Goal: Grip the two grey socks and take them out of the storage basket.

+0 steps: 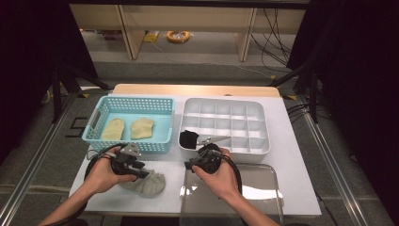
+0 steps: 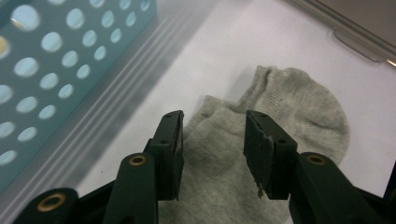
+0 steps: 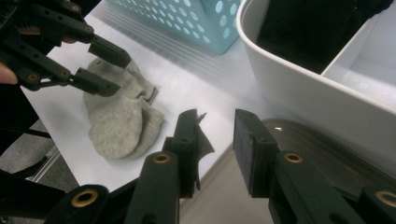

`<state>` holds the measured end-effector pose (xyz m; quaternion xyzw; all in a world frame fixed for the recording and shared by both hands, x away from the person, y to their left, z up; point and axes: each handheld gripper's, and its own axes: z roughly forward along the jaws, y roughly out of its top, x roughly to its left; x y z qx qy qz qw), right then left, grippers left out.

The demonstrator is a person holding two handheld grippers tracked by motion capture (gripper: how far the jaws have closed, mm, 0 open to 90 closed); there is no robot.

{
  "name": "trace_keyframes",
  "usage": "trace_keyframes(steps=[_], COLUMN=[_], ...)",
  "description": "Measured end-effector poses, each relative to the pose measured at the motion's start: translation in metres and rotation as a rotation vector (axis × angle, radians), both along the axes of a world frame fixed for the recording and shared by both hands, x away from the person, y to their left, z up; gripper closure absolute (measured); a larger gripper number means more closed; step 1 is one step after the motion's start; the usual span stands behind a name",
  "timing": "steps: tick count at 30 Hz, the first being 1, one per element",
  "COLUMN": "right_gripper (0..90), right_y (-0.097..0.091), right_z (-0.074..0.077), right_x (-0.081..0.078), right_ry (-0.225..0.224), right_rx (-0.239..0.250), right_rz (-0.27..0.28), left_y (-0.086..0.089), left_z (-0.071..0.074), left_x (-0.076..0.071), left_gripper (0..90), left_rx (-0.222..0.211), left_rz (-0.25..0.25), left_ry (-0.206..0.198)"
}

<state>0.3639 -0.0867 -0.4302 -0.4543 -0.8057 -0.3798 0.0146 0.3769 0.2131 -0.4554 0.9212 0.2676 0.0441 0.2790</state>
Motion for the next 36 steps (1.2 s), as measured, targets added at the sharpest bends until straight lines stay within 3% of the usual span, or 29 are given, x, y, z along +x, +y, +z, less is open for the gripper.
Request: trace_keyframes(steps=[1, 4, 13, 20, 22, 25, 26, 27, 30, 32, 34, 36], right_gripper=[71.0, 71.0, 71.0, 70.5, 70.1, 69.9, 69.8, 69.7, 69.6, 69.4, 69.3, 69.2], right_y=[0.0, 0.0, -0.001, -0.002, -0.002, -0.002, -0.001, -0.002, -0.002, -0.003, -0.003, -0.003], right_z=[0.0, 0.0, -0.001, 0.0, 0.001, 0.001, 0.001, 0.001, 0.002, 0.003, 0.003, 0.003], right_x=[0.0, 0.0, 0.001, 0.0, 0.0, 0.0, -0.001, 0.0, -0.001, -0.001, -0.001, -0.001], right_ry=[-0.012, -0.012, -0.026, -0.033, -0.029, -0.033, -0.013, -0.033, -0.013, -0.024, -0.027, -0.026], right_rx=[0.003, 0.005, -0.006, -0.002, 0.002, 0.005, 0.013, 0.005, 0.007, 0.0, -0.004, -0.002], right_rz=[0.007, 0.012, 0.017, 0.016, 0.009, 0.009, -0.004, 0.011, -0.007, 0.0, 0.002, 0.001], left_y=[0.001, 0.0, -0.012, -0.007, -0.007, -0.006, -0.007, -0.008, -0.01, -0.01, -0.009, -0.007], left_z=[-0.006, -0.011, -0.011, -0.004, -0.005, -0.004, -0.004, -0.004, -0.003, -0.005, -0.009, -0.008], left_x=[0.002, 0.003, -0.004, -0.004, -0.004, -0.003, -0.003, -0.004, -0.004, -0.004, -0.004, -0.003], left_gripper=[58.3, 63.5, 86.0, 86.3, 84.1, 84.6, 85.4, 85.7, 85.9, 84.9, 79.3, 75.0], left_rx=[0.021, 0.029, 0.084, 0.057, 0.032, 0.042, 0.03, 0.0, -0.009, 0.02, -0.003, 0.007], left_rz=[0.0, -0.006, -0.009, 0.013, 0.035, 0.024, 0.038, 0.058, 0.057, 0.029, 0.056, 0.055], left_ry=[0.036, 0.052, -0.007, -0.029, -0.034, -0.041, -0.048, -0.055, -0.052, -0.041, -0.024, -0.013])
